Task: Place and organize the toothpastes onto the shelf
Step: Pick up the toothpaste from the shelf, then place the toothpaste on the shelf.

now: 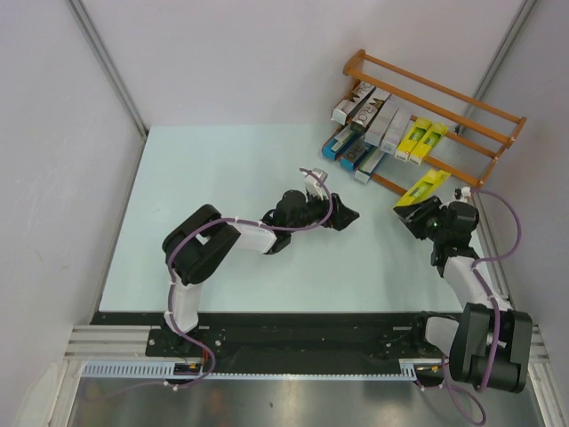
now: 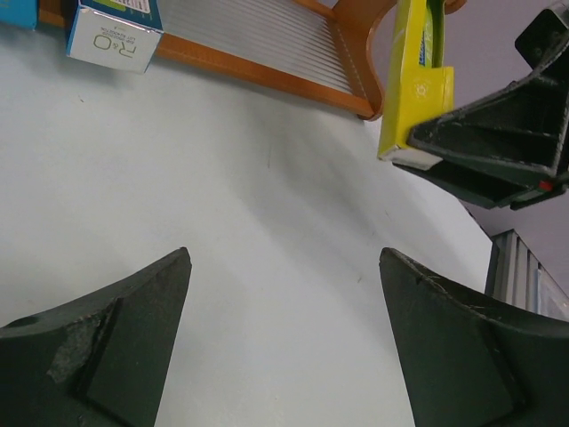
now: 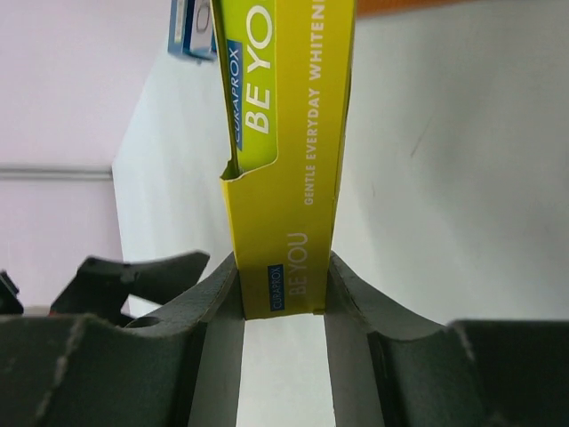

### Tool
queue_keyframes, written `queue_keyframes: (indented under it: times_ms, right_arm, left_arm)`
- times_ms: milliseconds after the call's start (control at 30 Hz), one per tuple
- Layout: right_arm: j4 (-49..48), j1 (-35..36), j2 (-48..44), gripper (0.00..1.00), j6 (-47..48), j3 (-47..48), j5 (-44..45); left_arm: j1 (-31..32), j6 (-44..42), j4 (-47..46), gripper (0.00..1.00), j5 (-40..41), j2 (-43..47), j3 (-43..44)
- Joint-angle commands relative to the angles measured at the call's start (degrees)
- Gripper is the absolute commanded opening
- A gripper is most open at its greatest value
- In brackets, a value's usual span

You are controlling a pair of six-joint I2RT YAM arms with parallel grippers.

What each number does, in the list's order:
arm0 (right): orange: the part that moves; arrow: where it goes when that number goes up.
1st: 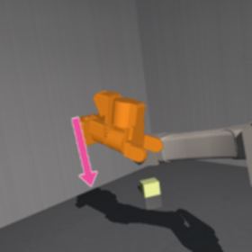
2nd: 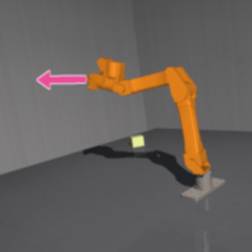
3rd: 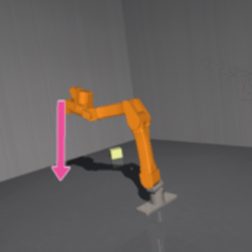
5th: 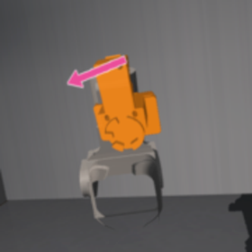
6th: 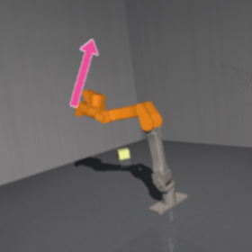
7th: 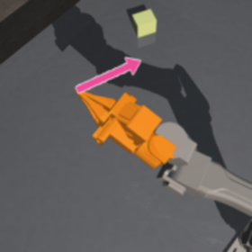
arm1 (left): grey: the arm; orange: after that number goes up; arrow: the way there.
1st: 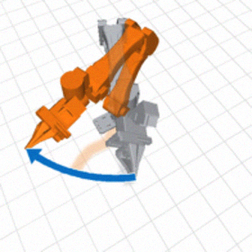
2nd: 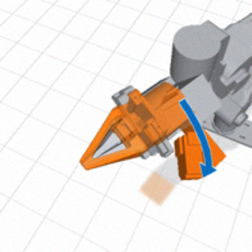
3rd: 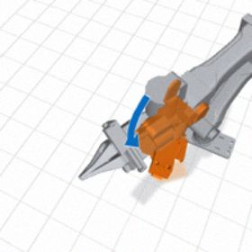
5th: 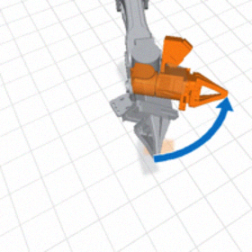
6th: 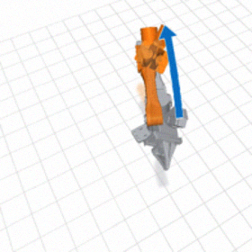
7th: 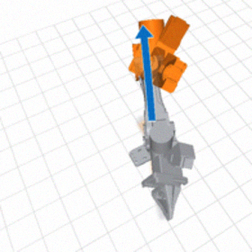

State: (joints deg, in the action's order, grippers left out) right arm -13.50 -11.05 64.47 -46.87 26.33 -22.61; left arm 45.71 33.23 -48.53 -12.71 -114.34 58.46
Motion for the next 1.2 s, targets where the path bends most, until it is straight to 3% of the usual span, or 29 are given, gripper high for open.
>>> queue_keyframes:
  times_ms: [0, 233, 767, 1167]
  right_arm:
    - [8.7, 0.5, -5.0, 0.23, 5.3, 1.0, -6.6]
    - [16.3, 0.3, -8.0, 0.23, 9.2, 6.2, -9.2]
    - [15.4, -5.1, -2.4, 0.23, 8.8, 15.4, -14.1]
    - [7.1, -12.2, 13.0, 0.25, 3.3, 23.1, -22.9]
  left_arm:
    - [-0.4, 1.0, -3.1, 0.93, -1.4, 2.8, -0.4]
    - [-0.4, 1.1, -3.2, 0.95, -1.5, 2.6, -0.3]
    - [-0.4, 1.0, -1.5, 1.00, -2.6, 1.9, 1.2]
    - [-0.4, 1.0, -0.4, 1.00, -1.4, 2.0, 1.4]
